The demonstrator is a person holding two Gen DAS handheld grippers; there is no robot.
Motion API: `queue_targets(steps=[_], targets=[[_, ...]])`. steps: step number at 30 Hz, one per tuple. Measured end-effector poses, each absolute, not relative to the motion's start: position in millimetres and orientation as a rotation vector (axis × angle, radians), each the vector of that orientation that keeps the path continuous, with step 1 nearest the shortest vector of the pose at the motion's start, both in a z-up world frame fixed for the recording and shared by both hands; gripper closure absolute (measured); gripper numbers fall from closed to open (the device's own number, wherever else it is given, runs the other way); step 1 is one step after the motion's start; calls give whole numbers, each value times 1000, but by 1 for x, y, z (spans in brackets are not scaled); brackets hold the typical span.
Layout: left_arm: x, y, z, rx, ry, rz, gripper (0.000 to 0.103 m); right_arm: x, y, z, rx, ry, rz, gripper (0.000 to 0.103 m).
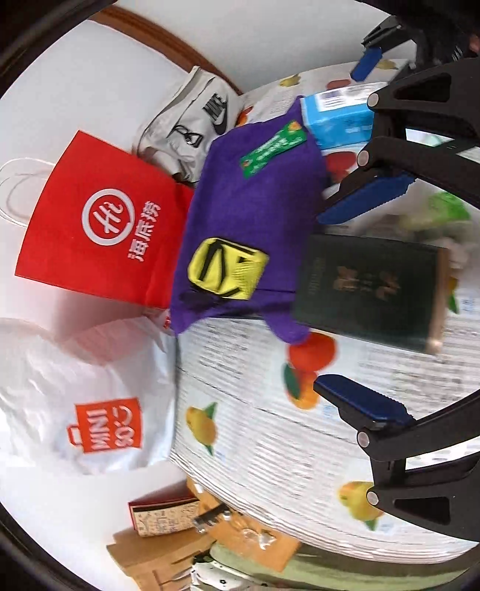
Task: Organize soft objects
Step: 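Grasp the black watch strap with the right tool and lift it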
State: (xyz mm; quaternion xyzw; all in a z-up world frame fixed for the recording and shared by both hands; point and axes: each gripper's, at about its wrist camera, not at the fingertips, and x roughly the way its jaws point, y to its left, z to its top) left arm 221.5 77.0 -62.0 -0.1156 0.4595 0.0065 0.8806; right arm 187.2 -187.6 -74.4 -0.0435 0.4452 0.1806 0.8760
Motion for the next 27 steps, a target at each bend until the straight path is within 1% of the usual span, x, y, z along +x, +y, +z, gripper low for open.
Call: queue_targets(steps=[1, 3, 6, 9, 12, 21, 22, 24, 27], targets=[[217, 77, -64, -242, 957, 12, 20, 181, -183, -78, -122, 933, 382, 39], [207, 77, -67, -240, 958, 8, 20, 166, -170, -87, -190, 945, 404, 52], [191, 79, -70, -237, 956, -10, 20, 154, -157, -100, -225, 974, 436, 62], [179, 80, -73, -235, 956, -25, 20, 148, -150, -111, -247, 999, 444, 63], [167, 84, -78, -242, 959, -36, 20, 147, -147, -120, -254, 1026, 439, 69], [151, 94, -85, -272, 966, -63, 20, 146, -135, -131, -346, 1032, 410, 69], [150, 95, -85, -274, 967, -66, 20, 147, -132, -132, -361, 1027, 406, 70], [147, 96, -86, -277, 969, -72, 20, 146, -131, -129, -382, 1016, 407, 83], [143, 96, -86, -264, 974, -76, 20, 144, -141, -114, -279, 998, 443, 84]])
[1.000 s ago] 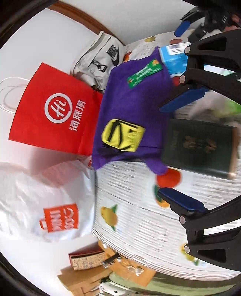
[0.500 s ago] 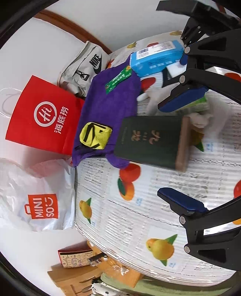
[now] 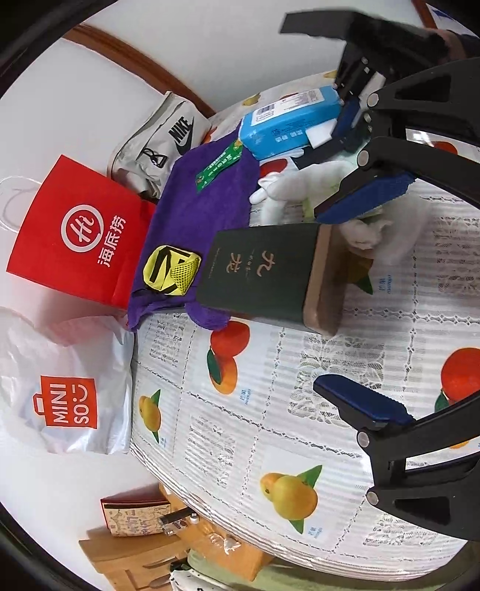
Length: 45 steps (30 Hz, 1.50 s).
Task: Organize soft objects
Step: 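Grasp the black watch strap with the right tool and lift it, then grasp the white tissue with the left tool while the right tool holds the strap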
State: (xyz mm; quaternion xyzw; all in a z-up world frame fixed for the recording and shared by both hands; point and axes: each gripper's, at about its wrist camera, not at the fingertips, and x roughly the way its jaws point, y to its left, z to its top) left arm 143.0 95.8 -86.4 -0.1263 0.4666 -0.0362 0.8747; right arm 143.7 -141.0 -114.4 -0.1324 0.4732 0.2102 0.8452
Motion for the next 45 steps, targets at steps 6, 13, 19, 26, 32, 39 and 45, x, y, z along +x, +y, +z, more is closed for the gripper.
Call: queue_targets(steps=[6, 13, 19, 26, 32, 39, 45], targets=[[138, 91, -88, -254, 989, -80, 20, 136, -153, -105, -210, 989, 439, 99], [132, 79, -91, -236, 1009, -93, 20, 132, -153, -113, -208, 1008, 439, 98], [127, 75, -89, -222, 1008, -92, 20, 137, -141, -115, -217, 1004, 484, 87], [126, 78, -93, -224, 1020, -87, 20, 149, -137, -137, -229, 1087, 478, 84], [127, 78, -94, -226, 1018, -92, 20, 151, -134, -136, -231, 1104, 475, 67], [122, 75, -94, -219, 1018, -101, 20, 158, -136, -147, -187, 1131, 487, 81], [120, 76, -95, -219, 1019, -86, 20, 152, -148, -135, -112, 1084, 485, 85]])
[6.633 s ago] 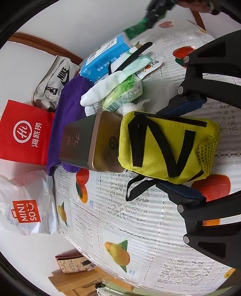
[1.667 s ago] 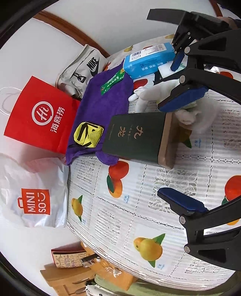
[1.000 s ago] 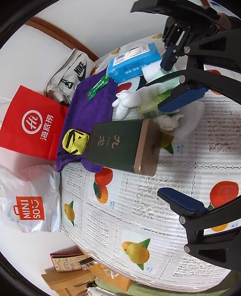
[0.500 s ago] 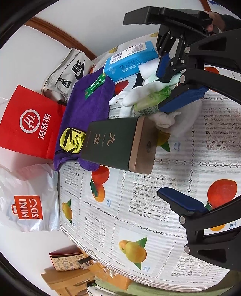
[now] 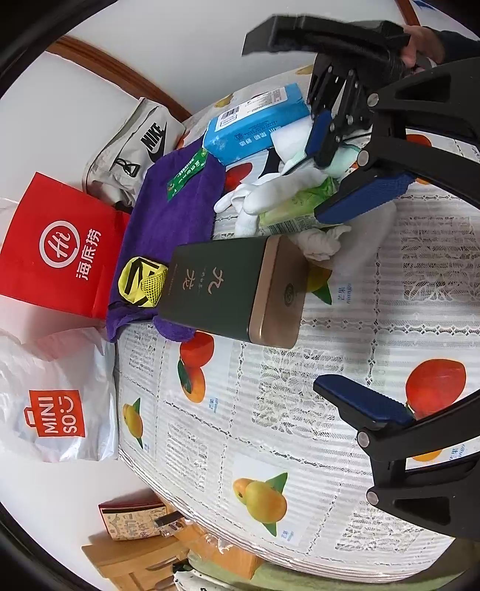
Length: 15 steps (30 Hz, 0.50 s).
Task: Organize soft objects
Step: 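Grasp the white tissue with the left tool while the right tool holds the strap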
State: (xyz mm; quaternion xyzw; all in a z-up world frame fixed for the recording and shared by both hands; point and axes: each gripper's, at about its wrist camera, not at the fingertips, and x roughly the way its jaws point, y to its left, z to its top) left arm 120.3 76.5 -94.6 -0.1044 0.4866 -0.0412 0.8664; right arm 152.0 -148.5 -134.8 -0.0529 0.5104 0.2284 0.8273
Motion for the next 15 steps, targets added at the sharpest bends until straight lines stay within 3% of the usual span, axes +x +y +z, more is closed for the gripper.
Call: queue_targets(steps=[15], targets=[[113, 35, -112, -105, 1028, -132, 20, 98, -194, -107, -21, 973, 456, 85]])
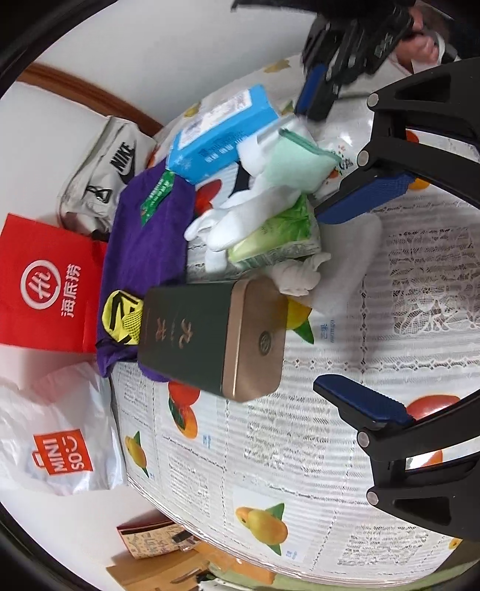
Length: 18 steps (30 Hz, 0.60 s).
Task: Organize soft objects
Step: 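Grasp the white tissue with the left tool while the right tool holds the strap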
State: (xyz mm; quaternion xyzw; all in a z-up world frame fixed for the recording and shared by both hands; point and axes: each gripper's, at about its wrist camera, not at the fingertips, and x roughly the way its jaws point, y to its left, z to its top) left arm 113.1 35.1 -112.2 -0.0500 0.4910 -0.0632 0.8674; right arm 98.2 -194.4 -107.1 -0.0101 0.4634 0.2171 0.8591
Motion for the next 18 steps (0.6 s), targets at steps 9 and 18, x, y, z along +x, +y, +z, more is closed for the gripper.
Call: queue_targets(steps=[9, 18], targets=[[133, 24, -136, -45, 1036, -97, 37, 62, -231, -114, -21, 968, 397, 85], [150, 13, -151, -7, 1026, -126, 50, 58, -278, -141, 60, 1012, 273, 85]])
